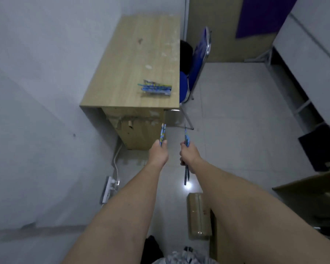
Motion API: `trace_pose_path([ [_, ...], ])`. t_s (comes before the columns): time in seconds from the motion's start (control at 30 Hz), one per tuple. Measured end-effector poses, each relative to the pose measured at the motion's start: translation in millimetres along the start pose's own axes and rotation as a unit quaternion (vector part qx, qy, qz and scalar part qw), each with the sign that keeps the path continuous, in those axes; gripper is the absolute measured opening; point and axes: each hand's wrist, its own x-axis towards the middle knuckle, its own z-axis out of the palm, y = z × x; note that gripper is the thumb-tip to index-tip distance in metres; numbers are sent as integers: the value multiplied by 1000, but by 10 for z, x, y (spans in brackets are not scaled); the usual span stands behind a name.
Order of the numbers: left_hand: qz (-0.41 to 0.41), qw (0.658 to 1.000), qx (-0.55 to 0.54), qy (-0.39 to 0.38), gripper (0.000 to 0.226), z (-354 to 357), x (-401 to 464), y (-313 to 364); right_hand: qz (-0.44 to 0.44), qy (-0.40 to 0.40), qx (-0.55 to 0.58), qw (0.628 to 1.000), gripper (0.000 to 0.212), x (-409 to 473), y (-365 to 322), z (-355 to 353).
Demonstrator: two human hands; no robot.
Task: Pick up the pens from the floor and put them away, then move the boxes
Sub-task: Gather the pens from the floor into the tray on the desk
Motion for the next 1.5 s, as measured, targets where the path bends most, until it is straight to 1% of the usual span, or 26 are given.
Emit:
trace_pose_path([
  [0.07,9,1000,23,-6,41,-156,60,179,-27,15,-10,999,15,-5,-239,31],
  [0.2,33,998,44,-29,32,-447,353,439,-55,35,-14,998,20,144,-688,185],
  [0.3,46,997,50,-46,31,-642,641,528,-39,48,1,998,15,312,-989,334],
  [0.4,43,995,56,-70,30,-836,950,640,-20,56,12,998,25,504,-1225,491],
  [0.47,56,994,60,-77,29,-952,1137,739,-27,54,31,998,27,608,-1360,599],
  [0.57,74,992,70,-77,29,-1091,1416,876,-37,56,50,997,24,746,-1587,718],
  [0.73,70,992,73,-78,33,-1140,1894,990,-78,78,38,993,30,1132,-1842,791],
  [0.83,45,994,64,-75,30,-1151,2235,1131,-101,89,28,991,27,1524,-2048,815],
  [0.97,35,994,82,-58,31,-1110,2779,1332,-96,65,6,993,14,2108,-2353,818],
  [1.03,38,992,105,-53,29,-1086,2985,1419,-104,49,-7,993,19,2321,-2483,810],
  [1.13,22,991,127,-41,27,-985,3322,1604,-110,25,-30,993,24,2704,-2705,771],
  [1.23,2,993,109,-35,22,-926,3534,1736,-138,-4,-65,988,29,2953,-2920,738],
  [1.3,-24,995,95,-26,17,-916,3705,1798,-149,-24,-76,986,25,3160,-3032,774],
  [1.4,-46,995,85,-12,23,-951,3926,1811,-174,-35,-96,979,18,3310,-3136,808],
  [1.5,-47,995,81,-15,27,-977,4200,1803,-198,-36,-119,972,14,3484,-3219,883],
])
